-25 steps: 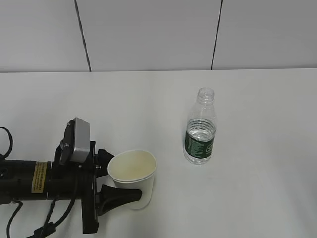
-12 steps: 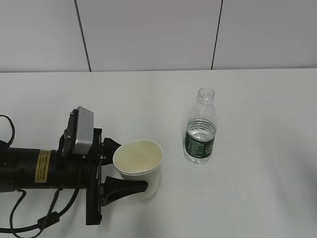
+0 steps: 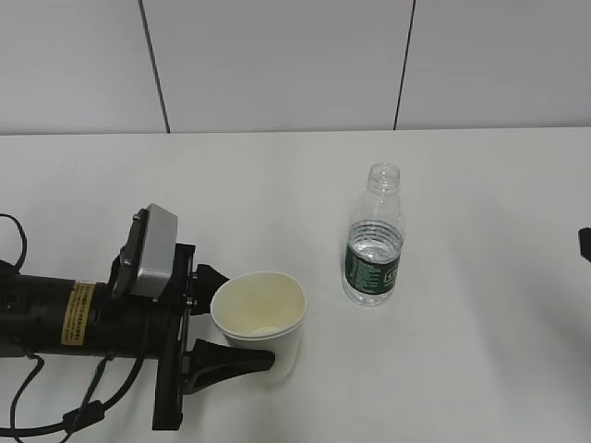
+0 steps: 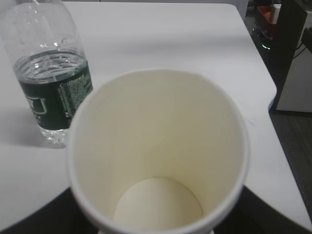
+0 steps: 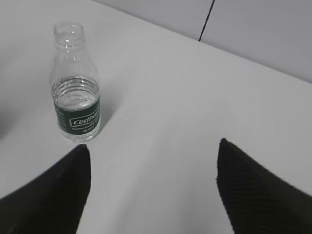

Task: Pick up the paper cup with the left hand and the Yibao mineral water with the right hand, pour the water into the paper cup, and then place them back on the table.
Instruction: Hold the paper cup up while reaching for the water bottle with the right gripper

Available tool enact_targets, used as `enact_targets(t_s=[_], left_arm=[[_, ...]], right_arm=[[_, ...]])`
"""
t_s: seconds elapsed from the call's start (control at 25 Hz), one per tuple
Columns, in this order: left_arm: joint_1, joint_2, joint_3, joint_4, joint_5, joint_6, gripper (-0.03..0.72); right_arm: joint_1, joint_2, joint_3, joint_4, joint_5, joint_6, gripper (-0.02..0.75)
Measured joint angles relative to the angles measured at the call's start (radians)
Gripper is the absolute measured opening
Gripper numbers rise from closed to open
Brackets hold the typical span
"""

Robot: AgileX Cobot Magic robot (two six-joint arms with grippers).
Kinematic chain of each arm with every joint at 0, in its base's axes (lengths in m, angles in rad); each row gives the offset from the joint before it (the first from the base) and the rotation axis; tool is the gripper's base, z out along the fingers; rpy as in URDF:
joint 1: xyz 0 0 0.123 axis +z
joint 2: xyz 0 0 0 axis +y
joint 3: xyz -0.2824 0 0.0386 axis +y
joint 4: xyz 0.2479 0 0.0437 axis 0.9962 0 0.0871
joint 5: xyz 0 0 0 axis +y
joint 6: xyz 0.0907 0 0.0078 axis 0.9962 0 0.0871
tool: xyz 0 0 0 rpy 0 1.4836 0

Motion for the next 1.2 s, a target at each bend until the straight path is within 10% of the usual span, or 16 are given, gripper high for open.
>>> enact_targets(t_s=[0.48,1.2], left_arm=[[0.000,0.000,-0.002,0.002,0.000,0.000,0.431],[0.000,0.000,-0.004,-0.016,0.000,0.000,0.431]], right_arm=[[0.000,0.249,0.000,0.995,-0.011,-0.984,0.592],[0.000,0.311,0.000,1.066,0.040,-1.135,0.592]])
